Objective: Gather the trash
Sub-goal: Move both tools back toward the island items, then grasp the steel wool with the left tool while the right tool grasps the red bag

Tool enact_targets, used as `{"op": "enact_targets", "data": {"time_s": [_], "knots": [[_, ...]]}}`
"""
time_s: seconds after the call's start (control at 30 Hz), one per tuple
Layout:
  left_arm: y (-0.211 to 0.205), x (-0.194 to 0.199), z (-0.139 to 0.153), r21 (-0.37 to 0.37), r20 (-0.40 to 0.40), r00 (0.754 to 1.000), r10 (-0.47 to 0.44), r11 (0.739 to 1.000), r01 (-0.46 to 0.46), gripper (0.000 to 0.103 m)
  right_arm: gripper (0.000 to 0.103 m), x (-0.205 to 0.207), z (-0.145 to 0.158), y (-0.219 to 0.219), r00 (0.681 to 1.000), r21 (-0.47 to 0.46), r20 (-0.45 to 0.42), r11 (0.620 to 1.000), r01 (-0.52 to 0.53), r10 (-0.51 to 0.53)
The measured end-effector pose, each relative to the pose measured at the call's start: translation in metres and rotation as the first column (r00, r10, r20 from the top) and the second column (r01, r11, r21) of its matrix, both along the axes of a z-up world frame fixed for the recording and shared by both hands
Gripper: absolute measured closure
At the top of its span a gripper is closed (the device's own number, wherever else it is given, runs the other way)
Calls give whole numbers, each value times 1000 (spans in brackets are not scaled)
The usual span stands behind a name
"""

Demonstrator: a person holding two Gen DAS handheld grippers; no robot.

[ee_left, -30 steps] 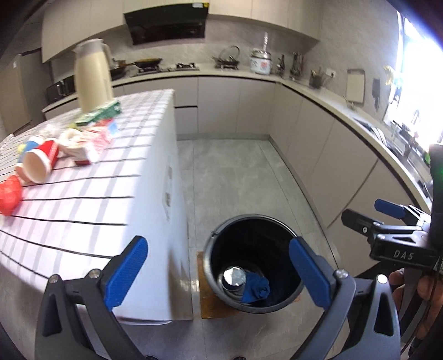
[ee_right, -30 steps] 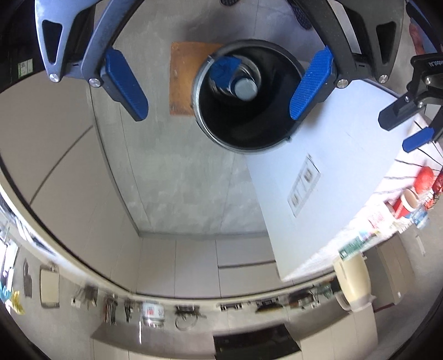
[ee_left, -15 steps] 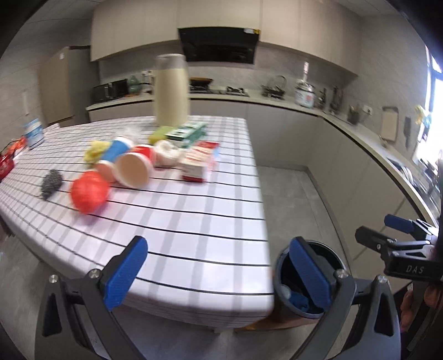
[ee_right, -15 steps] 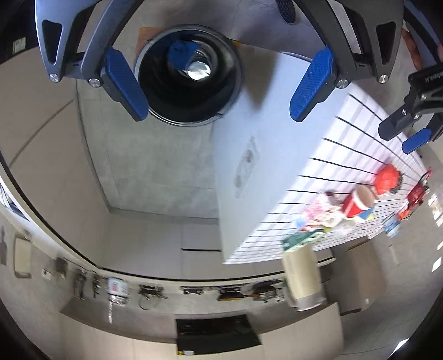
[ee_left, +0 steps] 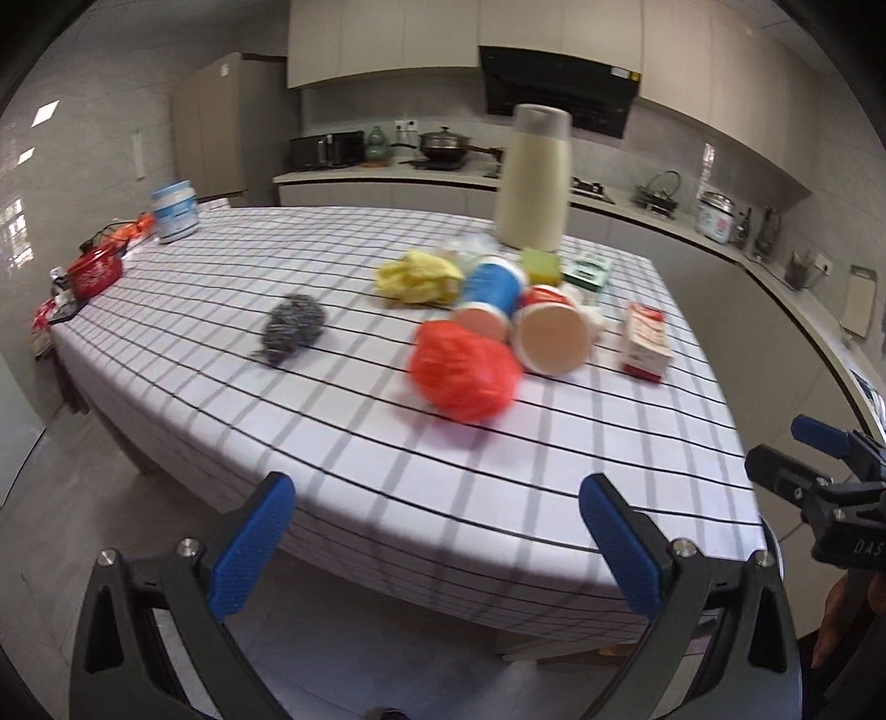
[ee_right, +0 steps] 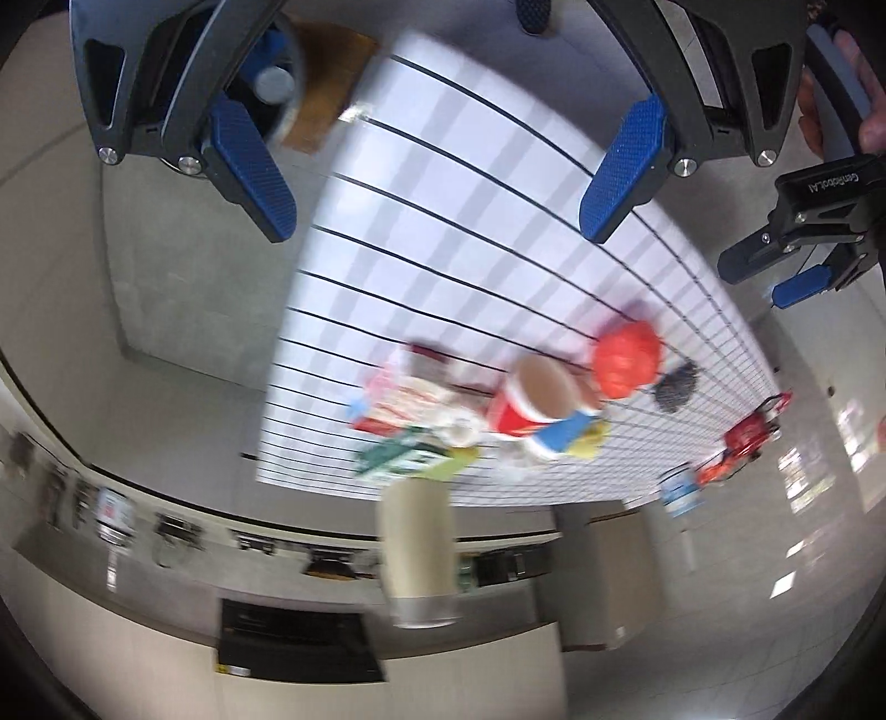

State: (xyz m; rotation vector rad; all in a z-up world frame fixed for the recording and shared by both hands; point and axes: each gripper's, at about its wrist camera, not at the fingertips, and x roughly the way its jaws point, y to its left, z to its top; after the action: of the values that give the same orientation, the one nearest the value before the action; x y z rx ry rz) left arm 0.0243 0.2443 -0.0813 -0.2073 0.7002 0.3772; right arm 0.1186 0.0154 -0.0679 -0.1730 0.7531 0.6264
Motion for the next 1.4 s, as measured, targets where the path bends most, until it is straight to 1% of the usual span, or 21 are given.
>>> {"op": "enact_targets", "data": {"time_s": [0.1,0.27,0.43,0.6,0.77,0.8,0.83,0.87,0.9,0.97,1.03,1.1,1.17,1.23,1.27,1.3,1.4], "knots": [[34,-2,-4,-1,-7,1000,27,1000,-27,0,0,-2,-4,46,999,4,-6,999,-39,39],[86,6,-17,-29,-23,999,35,999,-36,0,0,-2,-13,109,998,6,-8,998,-63,63],[117,19,-25,-1,-41,999,13,1000,-13,0,0,7,-25,158,998,-4,-21,998,-58,58],[141,36,-32,-12,-23,999,-28,1000,28,1,8,21,-40,188,998,-26,-40,999,-46,45],[159,60,-39,-34,-17,998,-65,997,64,6,10,35,-53,205,998,-29,-60,999,-28,26],[162,65,-41,-42,-16,997,-73,997,72,7,15,37,-55,207,998,-31,-64,999,-29,27],[165,69,-42,-47,-14,997,-80,996,79,8,27,40,-57,210,997,-31,-72,999,-31,29],[167,74,-43,-50,-12,996,-87,995,86,9,36,43,-60,213,996,-24,-83,999,-34,32],[169,79,-44,-52,-12,995,-98,994,97,11,47,46,-62,215,995,-17,-95,999,-35,34],[173,89,-47,-59,-13,993,-116,992,115,15,51,50,-63,219,995,-6,-99,999,-34,34],[178,97,-49,-68,-14,991,-131,989,130,19,61,52,-62,221,995,10,-96,999,-35,36],[181,107,-52,-62,-23,989,-144,988,142,24,66,54,-62,224,995,23,-94,999,-38,40],[184,115,-55,-66,-37,988,-148,987,145,31,68,54,-63,226,994,30,-95,999,-44,46],[188,120,-59,-86,-46,988,-151,986,146,48,70,54,-64,228,994,36,-92,998,-52,55],[190,122,-60,-93,-47,987,-154,984,149,53,70,54,-64,230,994,36,-91,998,-54,57],[191,123,-62,-107,-47,987,-156,983,150,61,71,55,-64,231,994,38,-92,998,-56,60],[193,121,-62,-125,-22,987,-160,980,156,66,71,57,-64,235,994,37,-91,998,-60,63]]}}
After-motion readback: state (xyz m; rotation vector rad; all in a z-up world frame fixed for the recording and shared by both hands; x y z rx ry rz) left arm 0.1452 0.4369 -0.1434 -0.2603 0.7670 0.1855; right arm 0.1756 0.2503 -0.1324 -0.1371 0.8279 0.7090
